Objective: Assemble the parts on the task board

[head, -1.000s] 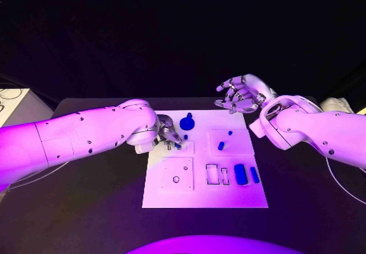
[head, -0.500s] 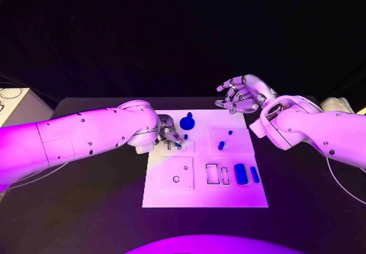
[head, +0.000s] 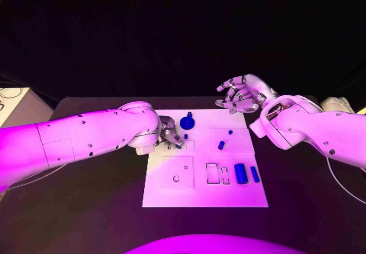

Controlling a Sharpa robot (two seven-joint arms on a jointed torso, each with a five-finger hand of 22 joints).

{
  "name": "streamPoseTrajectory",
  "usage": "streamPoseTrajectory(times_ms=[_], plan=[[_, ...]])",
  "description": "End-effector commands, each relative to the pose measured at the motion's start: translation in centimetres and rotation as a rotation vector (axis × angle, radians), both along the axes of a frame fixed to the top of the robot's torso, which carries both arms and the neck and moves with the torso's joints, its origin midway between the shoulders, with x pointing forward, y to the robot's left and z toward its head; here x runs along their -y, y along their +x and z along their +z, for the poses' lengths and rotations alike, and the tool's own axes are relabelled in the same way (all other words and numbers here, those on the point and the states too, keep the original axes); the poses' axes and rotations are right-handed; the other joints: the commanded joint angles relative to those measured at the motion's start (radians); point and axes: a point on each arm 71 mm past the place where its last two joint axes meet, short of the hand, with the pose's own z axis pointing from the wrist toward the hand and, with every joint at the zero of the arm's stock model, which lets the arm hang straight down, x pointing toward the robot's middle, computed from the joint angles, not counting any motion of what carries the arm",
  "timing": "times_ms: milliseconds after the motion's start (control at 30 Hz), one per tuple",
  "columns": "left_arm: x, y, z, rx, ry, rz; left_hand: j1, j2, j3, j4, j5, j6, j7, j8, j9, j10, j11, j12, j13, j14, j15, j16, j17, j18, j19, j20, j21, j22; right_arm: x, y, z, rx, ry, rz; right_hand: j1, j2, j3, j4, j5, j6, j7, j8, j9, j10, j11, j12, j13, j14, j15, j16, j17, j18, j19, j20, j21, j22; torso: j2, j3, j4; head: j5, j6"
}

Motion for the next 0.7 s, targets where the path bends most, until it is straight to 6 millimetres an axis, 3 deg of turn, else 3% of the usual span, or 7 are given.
streamPoseTrajectory(times_ms=[33, 433, 700], plan=[[0.03, -0.32, -0.44, -0.020, 0.024, -0.023, 0.001, 0.008, 0.179, -0.185, 0.001, 0.042, -0.033, 0.001, 0.001, 0.009, -0.001, 0.004, 0.002, 0.104, -0.009, 0.006, 0.258, -0.014, 0.009, 0.001, 0.007, 0.001, -0.13, -0.06, -0.08, -0.007, -0.005, 0.014, 0.004, -0.003, 0.007, 0.001, 0.006, -0.003, 0.002, 0.005, -0.001, -0.008, 0.003, -0.004, -0.002, 0.006, 0.000, -0.007, 0.002, 0.012, 0.010, 0.001, -0.005, -0.003, 0.000, 0.0000, 0.0010, -0.001, 0.001], [-0.41, -0.23, -0.58, -0.030, 0.024, -0.013, 0.001, 0.009, 0.180, -0.187, 0.003, 0.043, -0.035, 0.002, 0.001, 0.011, -0.002, 0.004, 0.002, 0.104, -0.010, 0.006, 0.260, -0.014, 0.010, 0.000, 0.007, 0.002, -0.14, -0.06, -0.14, -0.009, -0.006, 0.014, 0.004, -0.003, 0.007, 0.001, 0.006, -0.004, 0.002, 0.005, -0.001, -0.008, 0.003, -0.004, -0.003, 0.006, 0.000, -0.008, 0.002, 0.012, 0.010, 0.001, -0.006, -0.003, 0.001, 0.0000, -0.0012, 0.002, 0.001], [-0.56, -0.12, -0.68, -0.039, 0.026, -0.009, 0.001, 0.009, 0.180, -0.187, 0.003, 0.043, -0.035, 0.002, 0.001, 0.011, -0.002, 0.004, 0.002, 0.104, -0.010, 0.006, 0.260, -0.014, 0.010, 0.000, 0.007, 0.002, -0.12, -0.05, -0.15, -0.010, -0.006, 0.014, 0.002, -0.004, 0.007, 0.002, 0.007, -0.004, 0.002, 0.006, -0.001, -0.008, 0.003, -0.004, -0.004, 0.007, 0.000, -0.009, 0.002, 0.012, 0.011, 0.001, -0.007, -0.004, 0.001, 0.0002, 0.0011, 0.000, -0.002]])
